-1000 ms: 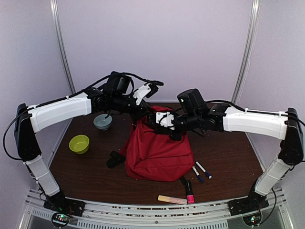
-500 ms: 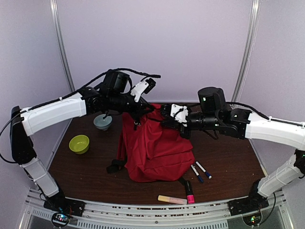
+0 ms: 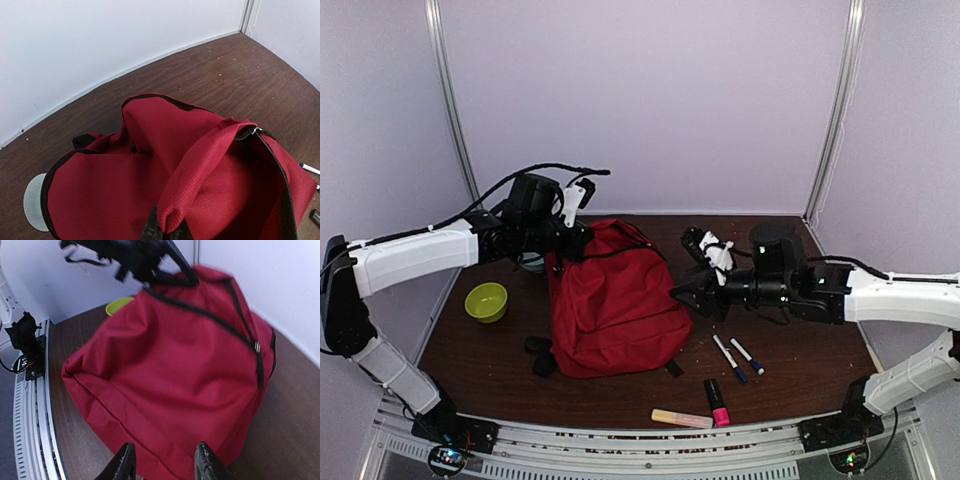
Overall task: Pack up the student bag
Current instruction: Adjust the upper front pocket of the student bag, then rotate the student bag at the center of the board.
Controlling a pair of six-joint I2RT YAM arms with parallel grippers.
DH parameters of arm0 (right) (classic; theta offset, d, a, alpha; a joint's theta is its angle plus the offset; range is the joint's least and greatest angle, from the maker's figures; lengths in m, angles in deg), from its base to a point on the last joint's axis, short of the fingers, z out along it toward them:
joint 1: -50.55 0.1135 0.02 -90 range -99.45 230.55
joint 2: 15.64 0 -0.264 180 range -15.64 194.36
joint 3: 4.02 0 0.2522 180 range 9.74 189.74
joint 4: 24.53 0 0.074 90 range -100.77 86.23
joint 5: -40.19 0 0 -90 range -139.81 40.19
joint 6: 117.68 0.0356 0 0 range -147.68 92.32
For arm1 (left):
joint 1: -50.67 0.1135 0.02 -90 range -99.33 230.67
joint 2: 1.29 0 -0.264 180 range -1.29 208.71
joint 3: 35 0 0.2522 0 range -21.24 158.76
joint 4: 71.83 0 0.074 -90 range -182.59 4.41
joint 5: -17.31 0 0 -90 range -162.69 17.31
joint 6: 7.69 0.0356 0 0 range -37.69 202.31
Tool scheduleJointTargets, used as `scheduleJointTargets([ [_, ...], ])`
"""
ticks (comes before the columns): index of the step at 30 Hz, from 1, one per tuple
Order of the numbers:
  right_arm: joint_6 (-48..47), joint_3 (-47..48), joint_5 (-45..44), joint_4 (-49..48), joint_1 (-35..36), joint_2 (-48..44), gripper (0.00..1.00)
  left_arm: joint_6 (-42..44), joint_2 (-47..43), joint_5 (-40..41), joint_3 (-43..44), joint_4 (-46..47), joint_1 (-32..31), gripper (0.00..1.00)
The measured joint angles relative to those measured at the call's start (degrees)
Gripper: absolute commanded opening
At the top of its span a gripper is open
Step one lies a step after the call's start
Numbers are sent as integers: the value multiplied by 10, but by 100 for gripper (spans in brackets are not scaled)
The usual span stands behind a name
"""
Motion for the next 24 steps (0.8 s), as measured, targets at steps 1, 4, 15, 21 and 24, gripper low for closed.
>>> scheduleJointTargets([
  [1,28,-17,-4,-1,0,10,41,-6,0,3,-5,4,0,0],
  [4,98,-54,-13,6,0,47,41,-17,0,7,-9,14,0,0],
  [15,199,10,-106,51,10,211,52,-23,37,-69,2,14,38,24],
  [21,202,44,-167,64,-16,239,53,-11,55,-188,31,-31,80,86],
  [24,194,77,-183,74,-52,261,53,-3,51,-277,66,-65,96,94],
])
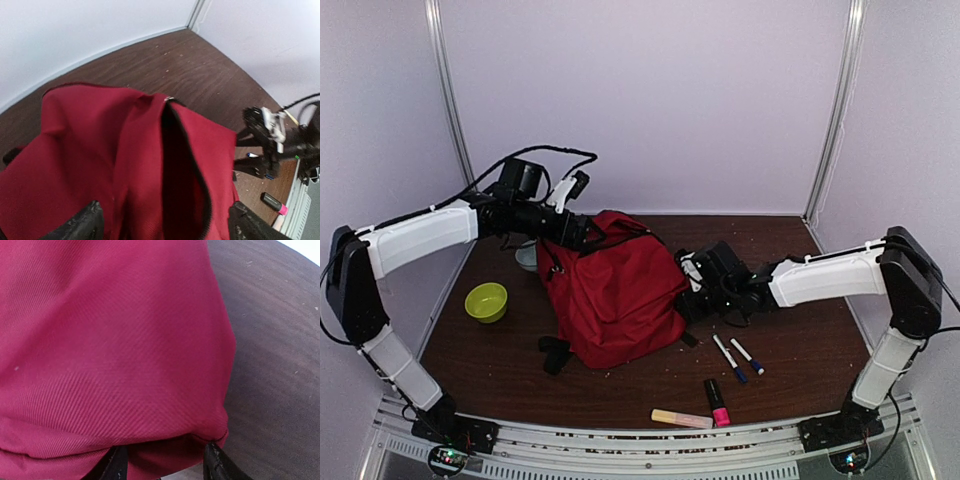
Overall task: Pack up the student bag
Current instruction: Rotate the student bag at the center of the board.
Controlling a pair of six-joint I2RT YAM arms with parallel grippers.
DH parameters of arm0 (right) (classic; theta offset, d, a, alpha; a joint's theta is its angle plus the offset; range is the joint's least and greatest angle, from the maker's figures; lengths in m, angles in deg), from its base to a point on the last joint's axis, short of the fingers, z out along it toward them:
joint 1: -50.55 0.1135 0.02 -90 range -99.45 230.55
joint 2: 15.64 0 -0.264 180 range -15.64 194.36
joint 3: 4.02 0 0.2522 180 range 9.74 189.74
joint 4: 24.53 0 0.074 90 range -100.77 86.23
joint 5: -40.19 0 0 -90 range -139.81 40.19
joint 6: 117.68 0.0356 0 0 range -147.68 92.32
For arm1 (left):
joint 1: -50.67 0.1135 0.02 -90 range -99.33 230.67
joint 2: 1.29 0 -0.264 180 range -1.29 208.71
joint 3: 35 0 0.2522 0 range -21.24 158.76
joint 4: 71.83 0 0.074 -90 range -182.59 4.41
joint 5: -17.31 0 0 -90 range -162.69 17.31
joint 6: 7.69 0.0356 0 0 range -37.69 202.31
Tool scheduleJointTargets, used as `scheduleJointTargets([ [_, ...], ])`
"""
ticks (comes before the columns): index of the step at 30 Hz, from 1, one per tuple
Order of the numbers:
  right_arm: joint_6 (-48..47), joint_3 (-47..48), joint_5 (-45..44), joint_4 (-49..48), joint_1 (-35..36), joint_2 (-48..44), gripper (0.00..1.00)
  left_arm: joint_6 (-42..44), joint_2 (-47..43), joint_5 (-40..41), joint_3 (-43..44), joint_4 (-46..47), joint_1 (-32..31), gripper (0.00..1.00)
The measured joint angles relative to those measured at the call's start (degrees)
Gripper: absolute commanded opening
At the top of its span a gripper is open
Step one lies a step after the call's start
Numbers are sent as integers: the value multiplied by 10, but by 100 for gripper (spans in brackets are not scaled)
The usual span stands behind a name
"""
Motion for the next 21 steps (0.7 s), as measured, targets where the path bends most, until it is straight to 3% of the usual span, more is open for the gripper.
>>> scheduleJointTargets([
  [4,-13,35,-18,1,-55,8,54,19,-37,-38,35,-17,11,94],
  [7,-23,38,-24,3,-75,-5,57,20,-43,-54,71,-24,49,83],
  [9,-26,34,-19,5,-76,-19,57,20,-8,-44,113,-35,89,73],
  [13,-6,-13,9,-8,-70,-64,57,26,106,-2,171,-54,137,66],
  [17,44,-93,52,-49,-60,-79,57,33,182,39,141,-88,140,46],
  [21,78,-104,94,-63,-55,-26,57,30,170,44,66,-66,126,46],
])
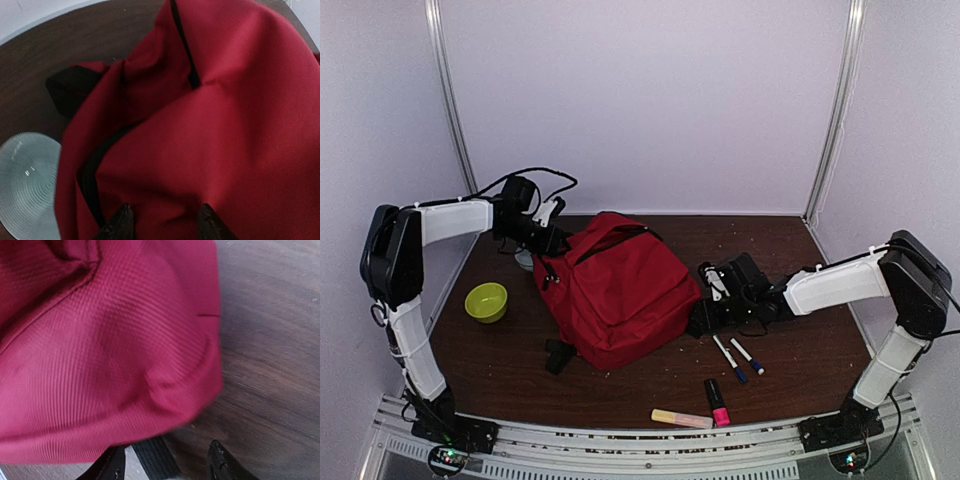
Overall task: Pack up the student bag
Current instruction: Rotate the student bag at the center of the board.
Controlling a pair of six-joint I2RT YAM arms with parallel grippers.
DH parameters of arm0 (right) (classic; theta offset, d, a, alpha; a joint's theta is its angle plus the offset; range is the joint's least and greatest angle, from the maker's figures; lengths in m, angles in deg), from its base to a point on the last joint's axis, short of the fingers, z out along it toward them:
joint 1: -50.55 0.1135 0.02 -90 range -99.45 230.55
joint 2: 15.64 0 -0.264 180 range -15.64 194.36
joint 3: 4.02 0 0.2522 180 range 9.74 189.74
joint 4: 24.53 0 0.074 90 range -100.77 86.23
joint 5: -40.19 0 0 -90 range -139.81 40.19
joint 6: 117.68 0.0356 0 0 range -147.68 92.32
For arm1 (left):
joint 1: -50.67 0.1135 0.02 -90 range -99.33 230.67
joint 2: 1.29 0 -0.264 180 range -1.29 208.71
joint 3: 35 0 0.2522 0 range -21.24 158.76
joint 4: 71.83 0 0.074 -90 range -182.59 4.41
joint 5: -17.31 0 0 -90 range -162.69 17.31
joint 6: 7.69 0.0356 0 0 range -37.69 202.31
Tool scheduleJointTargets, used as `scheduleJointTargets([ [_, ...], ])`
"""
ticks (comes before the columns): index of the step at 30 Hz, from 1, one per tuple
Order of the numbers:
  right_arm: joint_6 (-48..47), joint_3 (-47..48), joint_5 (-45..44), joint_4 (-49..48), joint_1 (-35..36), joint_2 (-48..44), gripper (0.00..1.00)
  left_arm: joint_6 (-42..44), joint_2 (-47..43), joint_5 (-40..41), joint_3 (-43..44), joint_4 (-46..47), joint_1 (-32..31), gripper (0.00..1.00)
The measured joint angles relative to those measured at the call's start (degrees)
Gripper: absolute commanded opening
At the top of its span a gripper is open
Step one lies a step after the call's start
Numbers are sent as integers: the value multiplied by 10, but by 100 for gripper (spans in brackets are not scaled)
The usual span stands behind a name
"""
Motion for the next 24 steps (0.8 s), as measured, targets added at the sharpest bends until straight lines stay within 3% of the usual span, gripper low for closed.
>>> scheduleJointTargets([
  [6,8,61,35,1,-27,59,57,-60,-155,-6,-193,101,-72,42],
  [12,9,196,54,14,-87,150,57,-103,-211,-14,-297,189,-166,41],
  [18,22,361,67,10,-111,248,57,-110,-222,-49,-316,199,-257,48],
  [24,18,391,75,4,-126,211,57,-67,-224,-97,-249,180,-322,55],
])
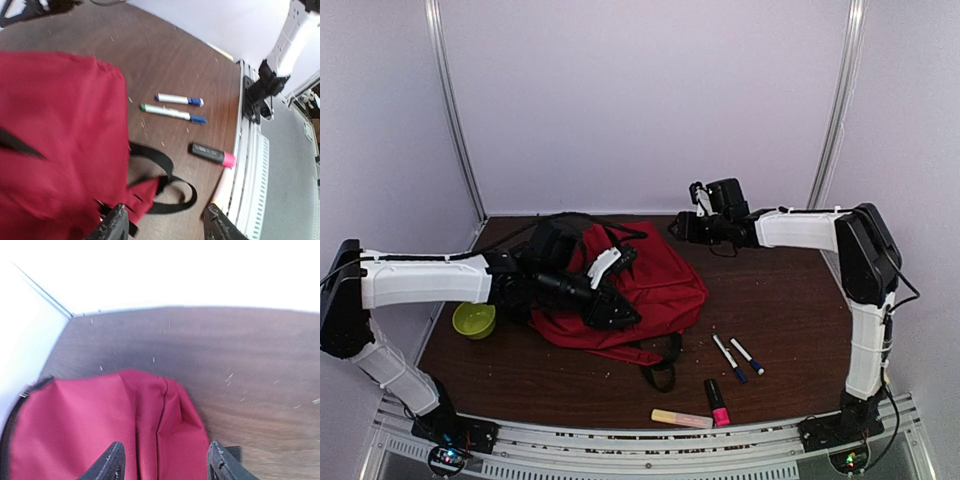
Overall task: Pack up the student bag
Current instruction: Rotate the student bag at the center of the board.
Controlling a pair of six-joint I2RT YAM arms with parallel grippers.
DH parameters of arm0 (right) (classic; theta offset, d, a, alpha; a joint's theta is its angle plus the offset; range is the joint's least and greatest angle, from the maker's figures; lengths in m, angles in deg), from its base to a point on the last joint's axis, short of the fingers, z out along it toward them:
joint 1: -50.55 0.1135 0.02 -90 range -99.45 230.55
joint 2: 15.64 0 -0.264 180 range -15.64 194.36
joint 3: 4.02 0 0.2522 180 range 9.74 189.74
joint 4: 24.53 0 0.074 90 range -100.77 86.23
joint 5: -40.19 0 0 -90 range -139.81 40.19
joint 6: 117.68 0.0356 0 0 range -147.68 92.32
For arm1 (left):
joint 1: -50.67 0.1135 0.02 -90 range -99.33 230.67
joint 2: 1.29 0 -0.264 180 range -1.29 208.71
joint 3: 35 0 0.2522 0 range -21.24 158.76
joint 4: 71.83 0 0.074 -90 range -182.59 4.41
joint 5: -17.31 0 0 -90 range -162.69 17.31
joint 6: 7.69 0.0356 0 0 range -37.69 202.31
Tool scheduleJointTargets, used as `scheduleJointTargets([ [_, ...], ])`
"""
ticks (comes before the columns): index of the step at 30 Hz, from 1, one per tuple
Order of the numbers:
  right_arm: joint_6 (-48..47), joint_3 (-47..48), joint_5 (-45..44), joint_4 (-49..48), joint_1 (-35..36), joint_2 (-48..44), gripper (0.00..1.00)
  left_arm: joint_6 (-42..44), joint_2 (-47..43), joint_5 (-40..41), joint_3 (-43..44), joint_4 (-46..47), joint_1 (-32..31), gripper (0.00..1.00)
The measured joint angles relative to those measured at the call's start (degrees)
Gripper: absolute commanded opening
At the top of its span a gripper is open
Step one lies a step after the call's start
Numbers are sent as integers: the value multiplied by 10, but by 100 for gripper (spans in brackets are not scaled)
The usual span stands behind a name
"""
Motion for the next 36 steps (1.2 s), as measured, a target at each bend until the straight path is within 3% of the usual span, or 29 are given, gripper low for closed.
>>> scheduleJointTargets([
  [5,-34,-45,-8,13,-20,-103,57,34,-12,7,56,-43,60,59],
  [9,-51,-137,-10,19,-19,-214,57,33,-36,38,61,-77,175,60],
  [12,-52,-213,-9,19,14,-272,57,30,-31,78,73,-98,269,64],
  [16,-42,-294,-9,23,84,-278,57,33,23,139,113,-127,319,65],
  [19,-22,-340,-4,24,125,-261,57,41,86,148,140,-132,316,65],
  [23,-3,-329,-4,22,121,-203,57,49,125,148,121,-126,292,65],
  [31,-3,-184,-19,47,40,-87,57,41,90,163,45,-96,216,64],
  [36,-20,-147,-21,50,15,-79,57,8,23,163,-30,-91,173,62],
])
